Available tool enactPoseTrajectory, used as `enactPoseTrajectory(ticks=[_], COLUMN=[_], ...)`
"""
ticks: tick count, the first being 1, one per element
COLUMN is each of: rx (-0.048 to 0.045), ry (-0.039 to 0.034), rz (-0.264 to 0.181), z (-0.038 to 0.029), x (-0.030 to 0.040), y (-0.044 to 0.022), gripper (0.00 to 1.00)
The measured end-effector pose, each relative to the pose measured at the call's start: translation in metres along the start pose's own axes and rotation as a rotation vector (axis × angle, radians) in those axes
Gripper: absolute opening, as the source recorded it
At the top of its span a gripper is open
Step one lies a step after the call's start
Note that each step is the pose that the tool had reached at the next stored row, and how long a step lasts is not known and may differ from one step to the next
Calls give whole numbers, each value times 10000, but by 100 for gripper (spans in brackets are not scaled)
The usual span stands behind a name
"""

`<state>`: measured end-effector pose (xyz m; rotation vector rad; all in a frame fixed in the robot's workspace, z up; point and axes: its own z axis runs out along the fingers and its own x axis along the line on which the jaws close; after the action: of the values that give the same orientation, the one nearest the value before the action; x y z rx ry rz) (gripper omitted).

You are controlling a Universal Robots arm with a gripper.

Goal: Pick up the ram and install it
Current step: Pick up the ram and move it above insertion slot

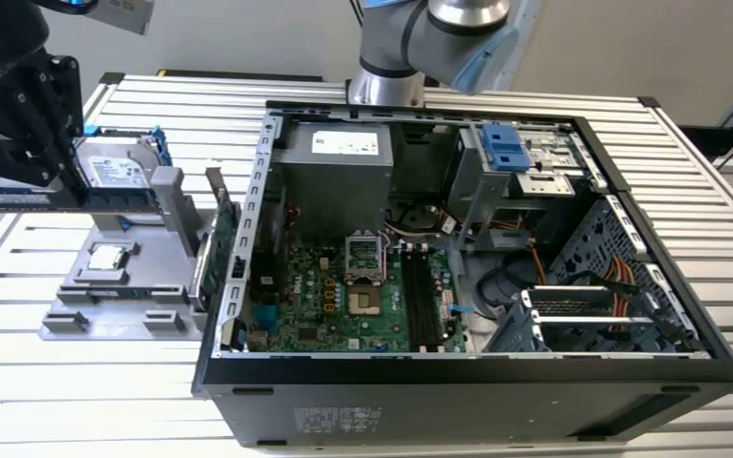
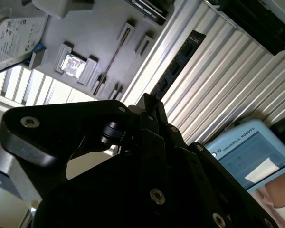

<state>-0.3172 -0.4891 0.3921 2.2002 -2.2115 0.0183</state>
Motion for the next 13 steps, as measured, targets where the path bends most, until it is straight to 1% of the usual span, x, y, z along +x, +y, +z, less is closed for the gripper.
enactPoseTrajectory(ticks=[13], rx=[0], ry=[-1], rz=[0], z=[-1], x=[0], y=[-67], gripper=[0])
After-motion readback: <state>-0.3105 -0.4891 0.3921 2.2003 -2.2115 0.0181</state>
